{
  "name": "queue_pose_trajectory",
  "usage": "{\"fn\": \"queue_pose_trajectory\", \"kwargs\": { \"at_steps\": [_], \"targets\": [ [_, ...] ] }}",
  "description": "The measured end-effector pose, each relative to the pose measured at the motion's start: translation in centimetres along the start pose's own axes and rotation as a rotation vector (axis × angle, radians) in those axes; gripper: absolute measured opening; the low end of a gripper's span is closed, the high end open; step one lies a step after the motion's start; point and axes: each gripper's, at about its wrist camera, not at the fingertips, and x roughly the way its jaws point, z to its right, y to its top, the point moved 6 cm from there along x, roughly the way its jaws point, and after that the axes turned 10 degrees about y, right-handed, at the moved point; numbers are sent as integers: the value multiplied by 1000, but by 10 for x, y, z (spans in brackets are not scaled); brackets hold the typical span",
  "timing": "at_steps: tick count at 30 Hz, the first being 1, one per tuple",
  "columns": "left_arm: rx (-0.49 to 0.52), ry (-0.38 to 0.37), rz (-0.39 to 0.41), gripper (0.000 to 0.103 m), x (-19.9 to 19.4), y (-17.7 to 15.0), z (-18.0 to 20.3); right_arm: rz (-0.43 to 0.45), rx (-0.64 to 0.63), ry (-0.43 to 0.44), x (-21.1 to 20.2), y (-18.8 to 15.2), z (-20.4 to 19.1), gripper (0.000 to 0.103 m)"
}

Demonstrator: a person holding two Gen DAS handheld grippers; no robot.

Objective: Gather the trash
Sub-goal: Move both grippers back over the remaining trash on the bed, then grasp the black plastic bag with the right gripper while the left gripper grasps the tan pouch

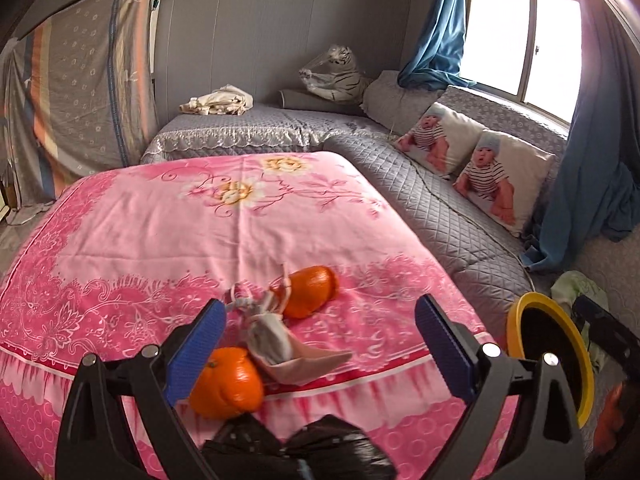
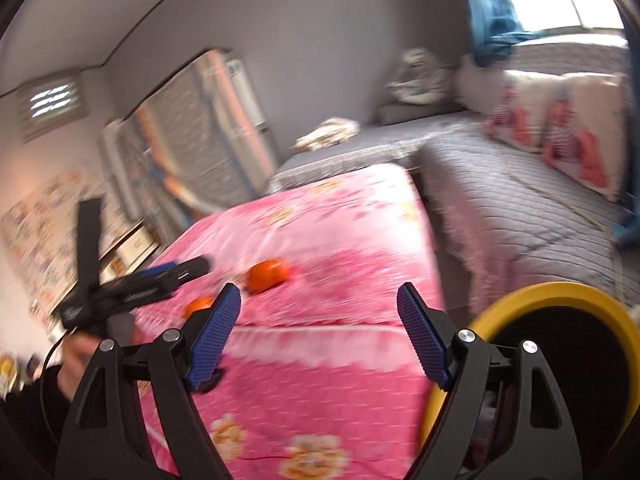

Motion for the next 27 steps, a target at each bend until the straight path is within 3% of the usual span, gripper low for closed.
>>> {"fn": "queue_pose_trajectory", "kwargs": {
  "at_steps": [6, 10, 17, 23, 27],
  "targets": [
    [24, -7, -39, 92, 14, -8, -18, -108, -127, 113, 40, -23, -48, 76],
    [29, -38, -71, 92, 24, -11, -24, -208, -163, 143, 68, -43, -67, 75],
    [70, -88, -113, 91, 40, -15, -24, -283, -198, 162, 85, -65, -87, 71],
    [96, -128, -173, 85, 59, -18, -19, -326, -180, 142, 101, -69, -85, 68],
    [123, -152, -217, 68, 69, -22, -14, -354, -175, 145, 109, -73, -86, 64]
  ]
}}
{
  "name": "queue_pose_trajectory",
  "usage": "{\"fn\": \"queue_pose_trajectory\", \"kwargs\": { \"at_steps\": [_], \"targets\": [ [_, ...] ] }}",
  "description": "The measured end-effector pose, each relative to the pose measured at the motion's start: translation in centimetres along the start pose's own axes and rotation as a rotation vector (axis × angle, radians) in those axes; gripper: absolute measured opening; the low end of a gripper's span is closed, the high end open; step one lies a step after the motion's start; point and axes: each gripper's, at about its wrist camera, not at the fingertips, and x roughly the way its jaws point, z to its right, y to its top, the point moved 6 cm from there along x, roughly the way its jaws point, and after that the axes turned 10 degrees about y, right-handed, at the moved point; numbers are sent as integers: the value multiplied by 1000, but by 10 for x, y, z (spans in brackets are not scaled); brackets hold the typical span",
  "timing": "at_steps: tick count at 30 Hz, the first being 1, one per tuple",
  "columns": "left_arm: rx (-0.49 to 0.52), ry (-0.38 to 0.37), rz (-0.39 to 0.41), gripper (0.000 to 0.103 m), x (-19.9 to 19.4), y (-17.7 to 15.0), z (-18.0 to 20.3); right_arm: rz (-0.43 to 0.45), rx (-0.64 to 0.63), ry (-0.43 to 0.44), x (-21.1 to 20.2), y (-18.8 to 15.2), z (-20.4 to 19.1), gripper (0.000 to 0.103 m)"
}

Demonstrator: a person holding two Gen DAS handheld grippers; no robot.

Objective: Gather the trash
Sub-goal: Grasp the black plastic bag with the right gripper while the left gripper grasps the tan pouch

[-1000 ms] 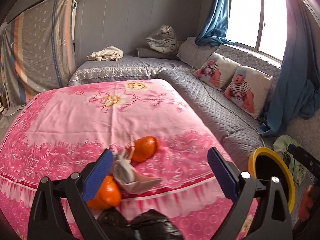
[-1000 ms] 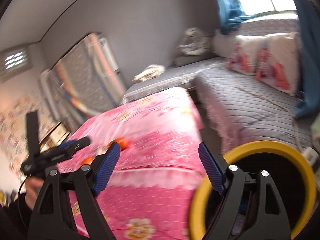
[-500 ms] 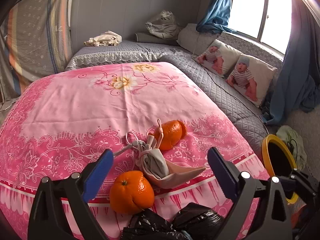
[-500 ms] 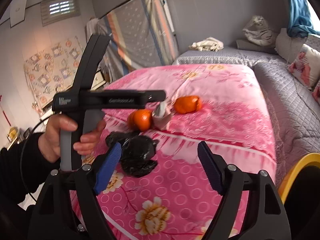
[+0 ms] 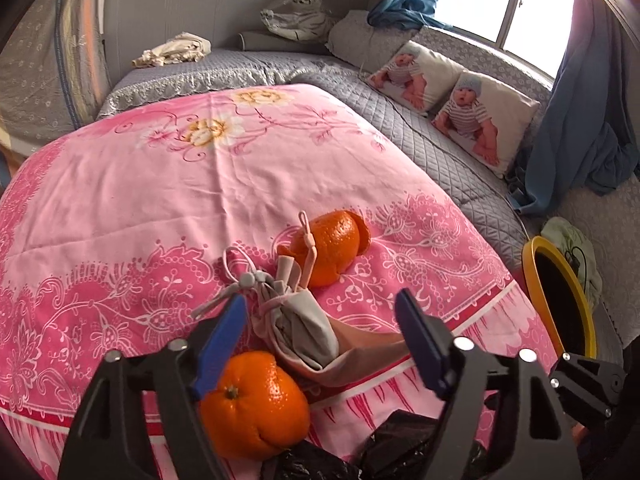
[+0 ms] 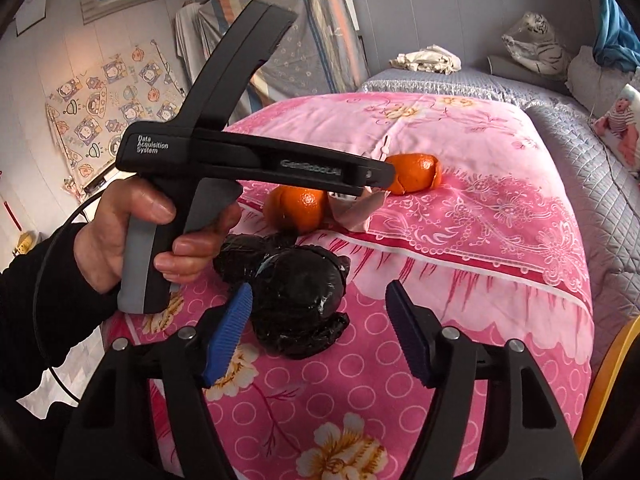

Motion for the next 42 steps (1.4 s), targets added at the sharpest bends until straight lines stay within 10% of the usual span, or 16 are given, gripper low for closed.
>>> {"fn": "queue_pose_trajectory", "kwargs": {
  "at_steps": [10, 23, 42],
  "targets": [
    [9, 32, -32, 26, 13, 3, -4, -46, 13, 21, 19, 4, 2, 49],
    [44, 79, -36, 15, 14, 4, 2, -87, 3, 32, 29, 11, -3, 23],
    [-107, 33, 86, 13, -45, 13, -28, -13, 11, -12, -28, -2, -7, 19]
  ]
}}
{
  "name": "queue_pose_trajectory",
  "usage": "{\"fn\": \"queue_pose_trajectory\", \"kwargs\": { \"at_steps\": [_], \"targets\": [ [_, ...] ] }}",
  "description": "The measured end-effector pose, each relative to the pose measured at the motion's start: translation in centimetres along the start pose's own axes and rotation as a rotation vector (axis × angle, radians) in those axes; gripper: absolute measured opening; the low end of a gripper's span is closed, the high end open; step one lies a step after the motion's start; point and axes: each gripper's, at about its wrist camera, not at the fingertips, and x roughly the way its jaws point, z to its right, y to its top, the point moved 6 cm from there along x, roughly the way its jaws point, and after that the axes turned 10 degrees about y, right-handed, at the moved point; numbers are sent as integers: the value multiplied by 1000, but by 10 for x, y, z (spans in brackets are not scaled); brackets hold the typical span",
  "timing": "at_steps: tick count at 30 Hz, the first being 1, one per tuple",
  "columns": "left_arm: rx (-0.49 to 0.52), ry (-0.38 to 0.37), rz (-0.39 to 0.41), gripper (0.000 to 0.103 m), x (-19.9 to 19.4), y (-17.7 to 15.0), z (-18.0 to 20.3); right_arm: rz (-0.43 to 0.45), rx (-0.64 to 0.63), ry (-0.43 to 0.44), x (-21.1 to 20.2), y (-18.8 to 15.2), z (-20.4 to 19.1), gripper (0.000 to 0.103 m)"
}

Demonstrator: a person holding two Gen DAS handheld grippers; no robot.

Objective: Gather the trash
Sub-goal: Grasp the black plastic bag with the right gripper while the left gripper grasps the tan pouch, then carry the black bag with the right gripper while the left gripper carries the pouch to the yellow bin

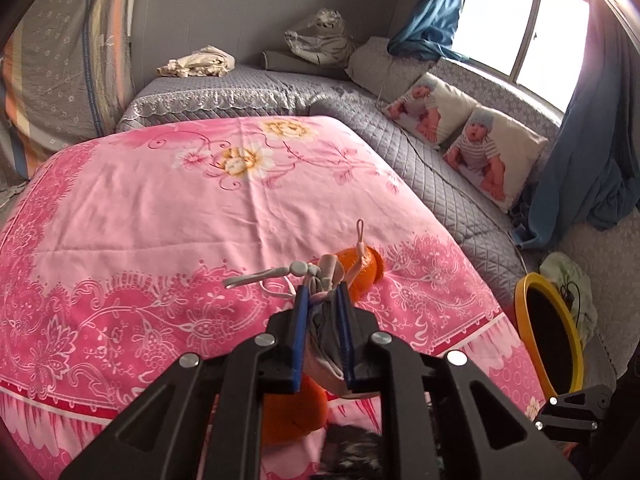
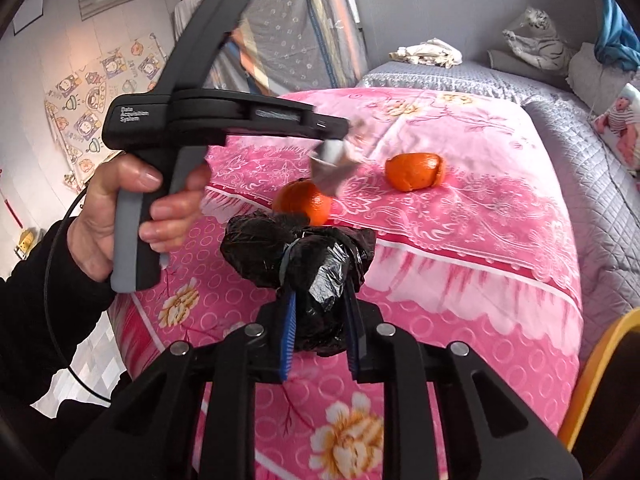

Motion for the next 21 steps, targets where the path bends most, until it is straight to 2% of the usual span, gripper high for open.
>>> {"fn": "queue_pose_trajectory", "kwargs": {
  "at_steps": [10, 13, 21],
  "targets": [
    [-85, 26, 114, 13, -46, 10, -22, 97, 59, -92, -50, -6, 25, 19],
    [-76, 35, 153, 13, -63, 10, -15, 141, 78, -126, -67, -4, 34, 19],
    [-36, -14, 213, 13, -101, 7, 23, 266, 116, -206, -114, 3, 54, 19]
  ]
}}
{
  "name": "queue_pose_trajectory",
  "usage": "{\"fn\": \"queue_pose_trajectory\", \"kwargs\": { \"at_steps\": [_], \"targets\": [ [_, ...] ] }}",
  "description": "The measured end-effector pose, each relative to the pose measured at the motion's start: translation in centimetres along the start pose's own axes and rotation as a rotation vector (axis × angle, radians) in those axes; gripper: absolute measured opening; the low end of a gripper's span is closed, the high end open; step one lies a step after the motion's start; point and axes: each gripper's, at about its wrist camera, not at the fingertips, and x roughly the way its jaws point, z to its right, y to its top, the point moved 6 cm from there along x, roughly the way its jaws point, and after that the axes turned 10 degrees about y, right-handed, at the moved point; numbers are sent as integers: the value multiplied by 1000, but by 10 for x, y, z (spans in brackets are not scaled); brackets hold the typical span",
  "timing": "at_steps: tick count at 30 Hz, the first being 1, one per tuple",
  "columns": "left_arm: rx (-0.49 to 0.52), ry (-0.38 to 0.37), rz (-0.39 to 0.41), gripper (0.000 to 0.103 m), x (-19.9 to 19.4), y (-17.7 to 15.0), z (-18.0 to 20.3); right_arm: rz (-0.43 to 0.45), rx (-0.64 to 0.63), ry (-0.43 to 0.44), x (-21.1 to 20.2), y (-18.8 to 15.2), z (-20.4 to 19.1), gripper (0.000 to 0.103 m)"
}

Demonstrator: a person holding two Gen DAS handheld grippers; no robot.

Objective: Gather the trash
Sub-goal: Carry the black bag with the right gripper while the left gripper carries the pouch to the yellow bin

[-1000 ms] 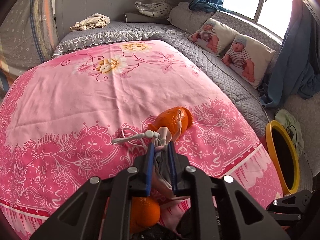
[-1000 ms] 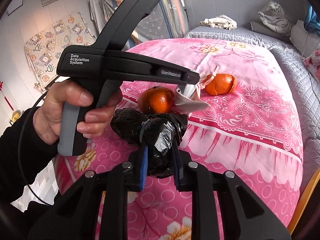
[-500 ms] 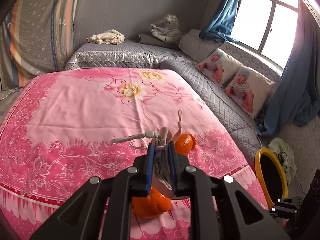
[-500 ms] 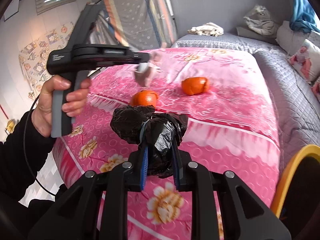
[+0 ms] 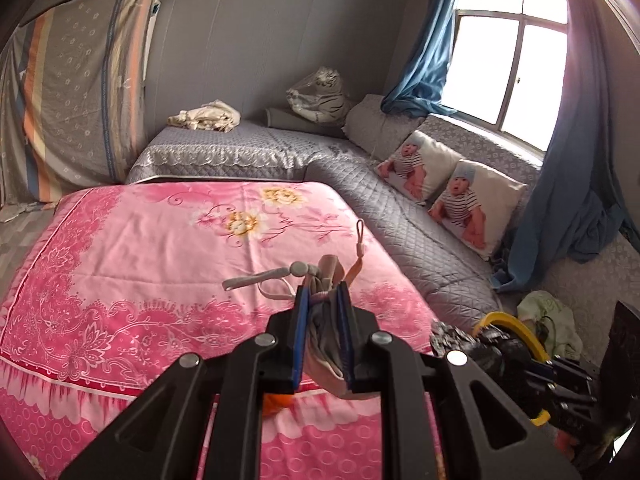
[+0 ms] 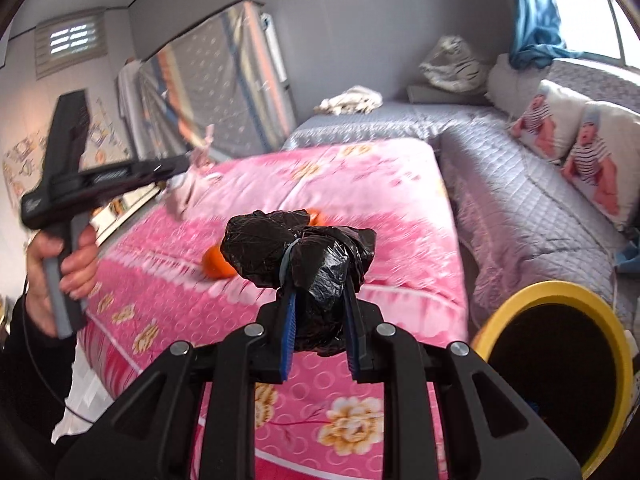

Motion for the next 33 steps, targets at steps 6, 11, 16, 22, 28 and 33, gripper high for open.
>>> {"fn": "queue_pose_trajectory", "kwargs": {
  "at_steps": [6, 11, 16, 22, 28, 33],
  "targets": [
    [40, -40, 47, 13, -31, 3, 33, 92, 33, -61, -32, 13, 22, 19],
    [83, -69, 92, 13, -53, 6, 67, 178, 53, -110, -63, 22, 36, 19],
    [140, -116, 131, 14, -68, 8, 105, 251, 67, -175, -91, 26, 49, 19],
    [180, -184, 138, 14, -69, 6, 146, 308, 102, -248, -119, 23, 75, 19],
    [226, -227, 161, 14, -68, 5, 184, 349, 127, -337, -143, 15, 100, 19],
    [273, -260, 169, 14, -65, 1, 215, 362, 154, -386, -158, 6, 120, 19]
  ]
}}
